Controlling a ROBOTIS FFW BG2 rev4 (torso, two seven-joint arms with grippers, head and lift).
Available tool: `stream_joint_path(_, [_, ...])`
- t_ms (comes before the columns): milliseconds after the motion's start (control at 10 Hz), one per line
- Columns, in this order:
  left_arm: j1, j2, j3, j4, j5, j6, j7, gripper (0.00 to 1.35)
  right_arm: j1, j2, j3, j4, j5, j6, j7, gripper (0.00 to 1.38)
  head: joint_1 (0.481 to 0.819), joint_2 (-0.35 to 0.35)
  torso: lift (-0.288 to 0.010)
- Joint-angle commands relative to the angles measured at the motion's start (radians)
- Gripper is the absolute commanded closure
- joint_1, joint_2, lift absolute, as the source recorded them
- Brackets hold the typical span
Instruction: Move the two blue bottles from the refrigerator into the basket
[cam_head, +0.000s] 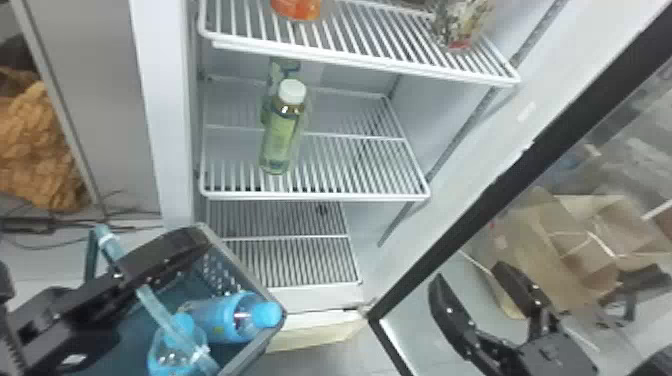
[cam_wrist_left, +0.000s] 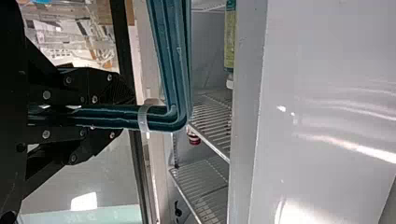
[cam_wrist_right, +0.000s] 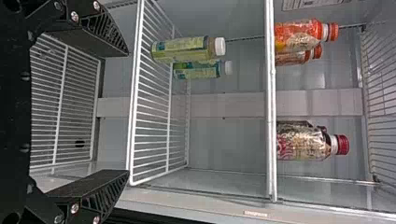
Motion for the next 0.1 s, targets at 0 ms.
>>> stream_joint_path(0, [0.000, 0.000, 0.000, 0.000, 0.000, -0.003, 0.000, 1.19, -0.007, 0.000, 0.000, 0.007, 0.002, 0.001, 0.006, 0.17, 0.695, -0.350, -0.216])
